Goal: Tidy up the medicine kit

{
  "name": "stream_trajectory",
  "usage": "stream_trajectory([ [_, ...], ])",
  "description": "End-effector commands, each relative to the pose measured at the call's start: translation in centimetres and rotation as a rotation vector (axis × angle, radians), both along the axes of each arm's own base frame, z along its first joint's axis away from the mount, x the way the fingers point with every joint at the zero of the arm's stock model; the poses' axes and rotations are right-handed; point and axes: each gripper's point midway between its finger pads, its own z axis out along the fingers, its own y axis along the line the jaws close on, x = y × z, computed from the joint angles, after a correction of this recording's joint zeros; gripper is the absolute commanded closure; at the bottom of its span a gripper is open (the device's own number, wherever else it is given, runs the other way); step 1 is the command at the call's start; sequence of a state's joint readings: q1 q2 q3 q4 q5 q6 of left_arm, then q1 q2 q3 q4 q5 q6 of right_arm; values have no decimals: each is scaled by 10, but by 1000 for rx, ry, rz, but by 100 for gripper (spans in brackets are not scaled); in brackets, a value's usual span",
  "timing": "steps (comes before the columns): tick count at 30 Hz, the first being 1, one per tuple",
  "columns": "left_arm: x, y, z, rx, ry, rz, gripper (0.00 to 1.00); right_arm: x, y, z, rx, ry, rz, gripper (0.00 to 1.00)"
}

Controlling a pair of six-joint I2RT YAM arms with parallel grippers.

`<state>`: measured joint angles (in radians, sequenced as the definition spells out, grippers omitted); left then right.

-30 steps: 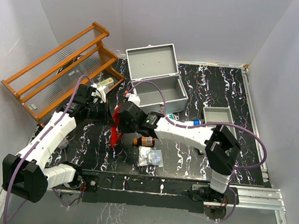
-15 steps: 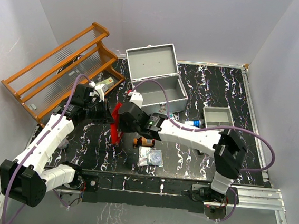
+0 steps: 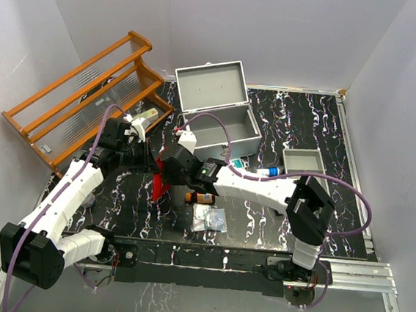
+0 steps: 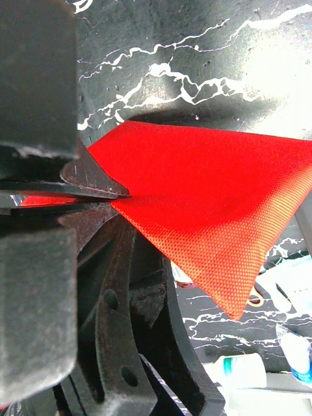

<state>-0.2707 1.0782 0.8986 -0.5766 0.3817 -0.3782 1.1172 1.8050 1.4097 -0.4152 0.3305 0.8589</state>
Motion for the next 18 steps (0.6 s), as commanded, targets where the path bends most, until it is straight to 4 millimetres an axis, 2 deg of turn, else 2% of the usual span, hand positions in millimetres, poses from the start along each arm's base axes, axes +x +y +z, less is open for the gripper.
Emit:
stream_trajectory([
  [1,-3,-5,9,-36,-33,-16,100,1,22,27,102,-35,59,67],
  [5,-3,-4,9,-32,-35,-16,100,-4,20,19,99,-13,68,67],
  [9,-4,-4,9,-33,-36,-18,100,-6,19,19,108,-11,73,72],
  [15,-3,-6,15,-46,-49,-19,100,-8,23,7,90,12,87,74],
  [18,-3,-5,15,-46,-52,-17,100,-9,26,7,100,20,95,82],
])
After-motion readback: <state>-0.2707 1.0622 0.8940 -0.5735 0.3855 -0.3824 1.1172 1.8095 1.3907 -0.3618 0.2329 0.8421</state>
